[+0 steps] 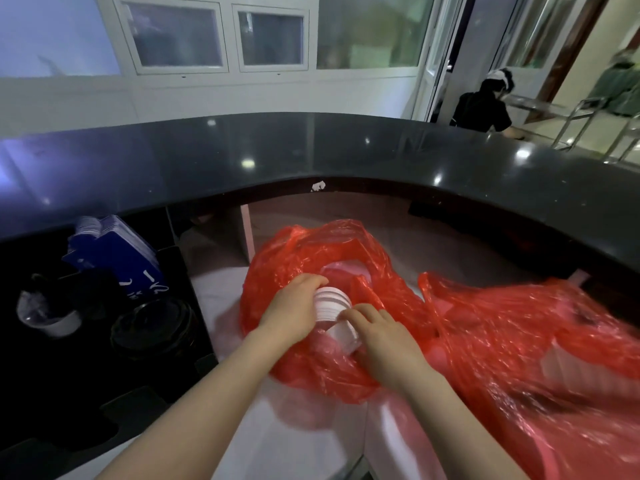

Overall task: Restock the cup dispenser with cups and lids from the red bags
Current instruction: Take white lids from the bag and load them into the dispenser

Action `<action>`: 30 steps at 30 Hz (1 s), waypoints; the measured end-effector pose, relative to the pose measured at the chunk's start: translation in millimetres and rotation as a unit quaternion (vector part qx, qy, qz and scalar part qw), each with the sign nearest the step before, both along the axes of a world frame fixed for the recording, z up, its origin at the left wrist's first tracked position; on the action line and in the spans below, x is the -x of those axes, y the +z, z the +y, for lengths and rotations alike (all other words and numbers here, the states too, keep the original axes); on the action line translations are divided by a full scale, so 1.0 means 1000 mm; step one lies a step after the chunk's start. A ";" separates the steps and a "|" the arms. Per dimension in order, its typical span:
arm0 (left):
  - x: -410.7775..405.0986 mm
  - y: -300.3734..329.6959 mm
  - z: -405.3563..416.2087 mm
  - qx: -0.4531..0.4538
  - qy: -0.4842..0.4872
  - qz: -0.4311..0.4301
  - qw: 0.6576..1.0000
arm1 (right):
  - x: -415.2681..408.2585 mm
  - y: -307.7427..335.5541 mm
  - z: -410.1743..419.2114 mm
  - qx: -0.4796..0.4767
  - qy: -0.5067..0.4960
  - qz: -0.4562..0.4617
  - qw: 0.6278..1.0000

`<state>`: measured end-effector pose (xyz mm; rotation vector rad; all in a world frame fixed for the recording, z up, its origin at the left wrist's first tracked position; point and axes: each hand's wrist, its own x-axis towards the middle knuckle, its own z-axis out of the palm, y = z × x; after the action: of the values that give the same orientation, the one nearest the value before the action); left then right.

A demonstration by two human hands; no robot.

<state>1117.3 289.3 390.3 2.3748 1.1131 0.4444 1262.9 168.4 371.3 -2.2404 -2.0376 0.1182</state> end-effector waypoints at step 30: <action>0.002 -0.027 0.007 0.197 -0.030 0.052 0.979 | -0.012 -0.011 0.002 -0.055 -0.068 0.055 0.995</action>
<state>1115.2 295.9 363.2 2.0922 1.0577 0.0661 1274.7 170.2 359.9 -2.2439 -1.7858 0.1107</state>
